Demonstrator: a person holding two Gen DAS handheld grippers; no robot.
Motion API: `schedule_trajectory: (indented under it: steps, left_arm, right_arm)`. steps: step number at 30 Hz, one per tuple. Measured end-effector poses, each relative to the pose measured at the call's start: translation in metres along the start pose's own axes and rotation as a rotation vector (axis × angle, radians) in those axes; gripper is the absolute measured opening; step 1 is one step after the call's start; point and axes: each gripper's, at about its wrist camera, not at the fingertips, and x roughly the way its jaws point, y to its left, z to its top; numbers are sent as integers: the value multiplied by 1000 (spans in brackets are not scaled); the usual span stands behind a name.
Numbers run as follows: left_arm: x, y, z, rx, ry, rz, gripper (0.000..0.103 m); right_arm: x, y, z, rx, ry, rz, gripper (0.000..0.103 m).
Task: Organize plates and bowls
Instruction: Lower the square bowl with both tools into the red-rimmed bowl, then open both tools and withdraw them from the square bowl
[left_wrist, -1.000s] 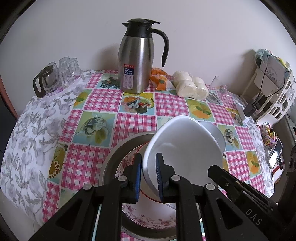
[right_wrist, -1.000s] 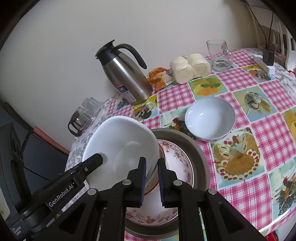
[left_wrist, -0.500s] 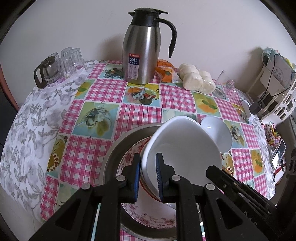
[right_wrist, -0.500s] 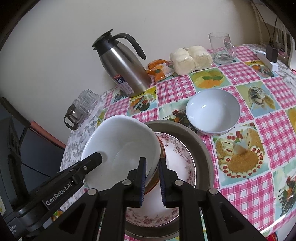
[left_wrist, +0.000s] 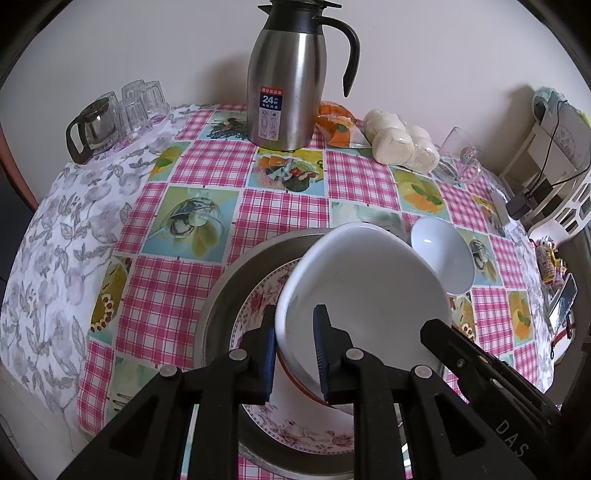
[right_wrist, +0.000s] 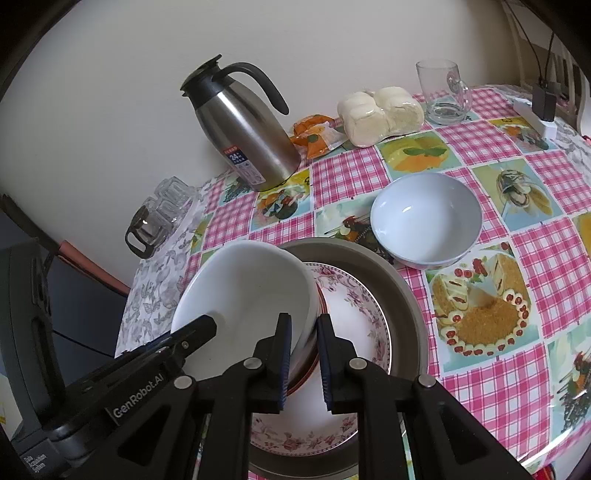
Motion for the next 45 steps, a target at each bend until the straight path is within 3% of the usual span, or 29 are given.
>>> schedule_trajectory:
  steps: [6, 30, 35, 42, 45]
  left_arm:
    - [5, -1, -1, 8, 18, 28, 20]
    - [0, -2, 0, -1, 11, 5, 23]
    - [-9, -1, 2, -10, -15, -5, 40]
    - [-19, 6, 4, -31, -44, -5, 43]
    - [-22, 10, 5, -48, -59, 0, 50]
  right_arm:
    - [-2, 3, 0, -11, -11, 4, 17]
    - [1, 0, 0, -5, 3, 3, 18]
    - [0, 0, 0, -8, 2, -1, 18]
    - [-3, 4, 0, -25, -6, -18, 18]
    - [-6, 5, 0, -32, -18, -28, 18]
